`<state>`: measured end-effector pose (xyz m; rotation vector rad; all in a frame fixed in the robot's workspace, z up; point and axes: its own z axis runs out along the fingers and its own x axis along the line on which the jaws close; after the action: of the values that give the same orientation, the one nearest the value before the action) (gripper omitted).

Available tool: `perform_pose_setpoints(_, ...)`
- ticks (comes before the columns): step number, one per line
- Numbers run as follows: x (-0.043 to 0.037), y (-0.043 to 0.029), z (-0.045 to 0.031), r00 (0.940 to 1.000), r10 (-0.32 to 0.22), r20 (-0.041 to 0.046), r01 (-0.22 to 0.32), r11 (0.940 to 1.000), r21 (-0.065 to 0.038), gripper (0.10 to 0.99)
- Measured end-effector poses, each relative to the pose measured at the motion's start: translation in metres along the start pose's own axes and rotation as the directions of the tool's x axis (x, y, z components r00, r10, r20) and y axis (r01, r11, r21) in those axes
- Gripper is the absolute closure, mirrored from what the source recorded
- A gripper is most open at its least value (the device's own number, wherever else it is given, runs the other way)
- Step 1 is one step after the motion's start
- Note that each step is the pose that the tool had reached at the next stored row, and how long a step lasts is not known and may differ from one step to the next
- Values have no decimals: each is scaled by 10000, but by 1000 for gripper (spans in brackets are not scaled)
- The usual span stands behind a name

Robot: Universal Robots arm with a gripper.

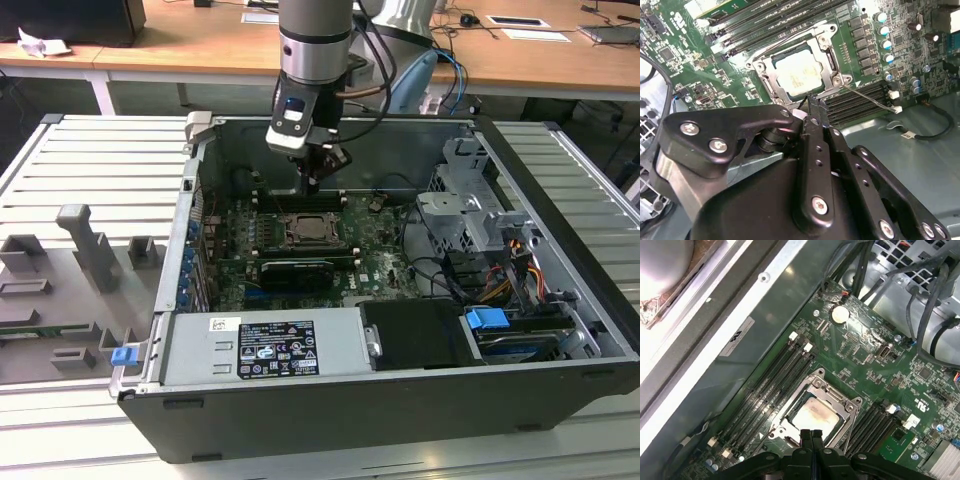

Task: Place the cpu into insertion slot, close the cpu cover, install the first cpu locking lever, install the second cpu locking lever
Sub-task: 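Install the first cpu locking lever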

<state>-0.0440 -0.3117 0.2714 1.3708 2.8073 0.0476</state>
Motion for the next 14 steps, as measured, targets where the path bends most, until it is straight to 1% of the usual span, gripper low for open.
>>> perform_pose_setpoints(10,0,0,0,9974,-718,-25,718,9974,-2,980)
perform_pose_setpoints(13,0,0,0,9907,-1360,-47,1360,9907,-6,980)
perform_pose_setpoints(14,0,0,0,9899,-1417,-49,1417,9899,-7,980)
